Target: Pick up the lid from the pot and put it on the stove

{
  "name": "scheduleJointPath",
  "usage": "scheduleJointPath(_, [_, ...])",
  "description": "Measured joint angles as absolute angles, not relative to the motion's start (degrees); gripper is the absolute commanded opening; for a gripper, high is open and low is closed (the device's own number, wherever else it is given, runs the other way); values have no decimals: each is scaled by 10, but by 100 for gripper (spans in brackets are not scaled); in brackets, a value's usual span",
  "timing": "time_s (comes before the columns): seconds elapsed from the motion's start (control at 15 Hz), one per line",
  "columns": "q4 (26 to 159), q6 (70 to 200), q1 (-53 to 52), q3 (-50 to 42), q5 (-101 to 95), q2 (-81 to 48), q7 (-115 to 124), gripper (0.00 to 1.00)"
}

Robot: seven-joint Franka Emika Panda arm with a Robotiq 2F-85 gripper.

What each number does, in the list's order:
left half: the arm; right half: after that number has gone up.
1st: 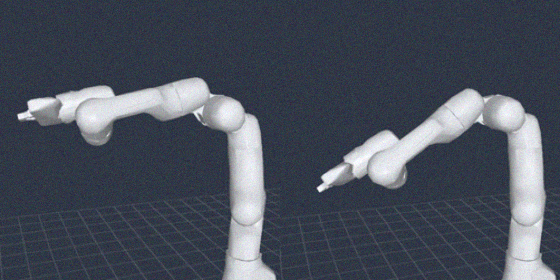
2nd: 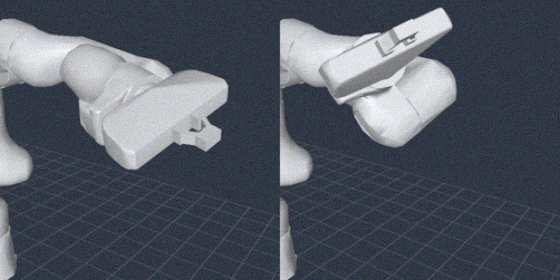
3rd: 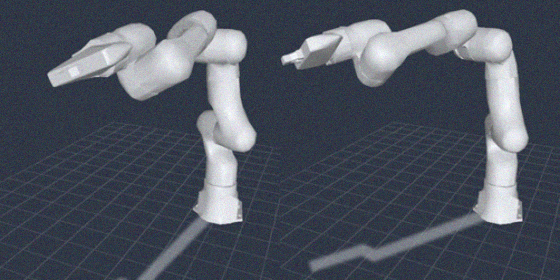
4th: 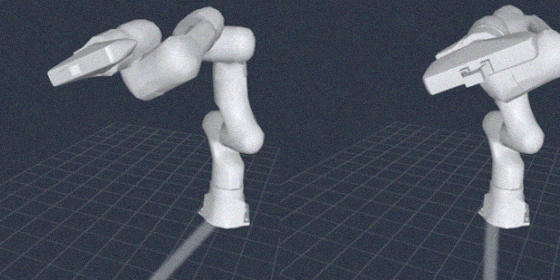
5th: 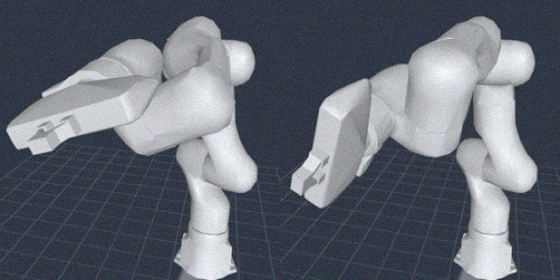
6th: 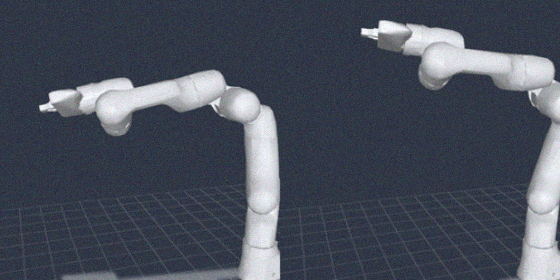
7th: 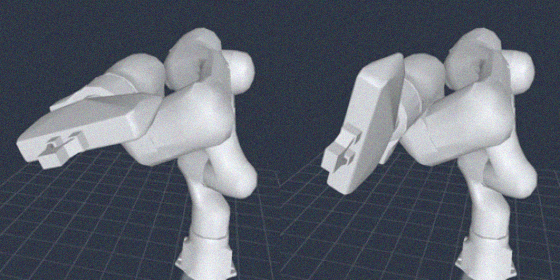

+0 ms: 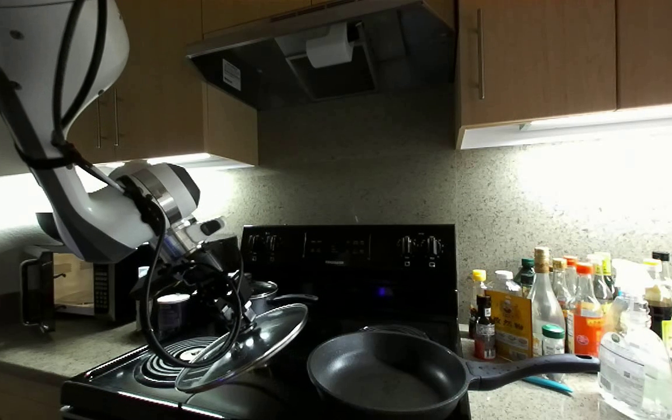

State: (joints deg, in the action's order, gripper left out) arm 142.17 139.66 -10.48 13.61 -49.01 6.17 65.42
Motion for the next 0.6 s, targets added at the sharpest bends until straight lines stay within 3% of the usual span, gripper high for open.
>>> scheduleJointPath(0.6, [1419, 1511, -107, 119, -447, 12, 523, 24])
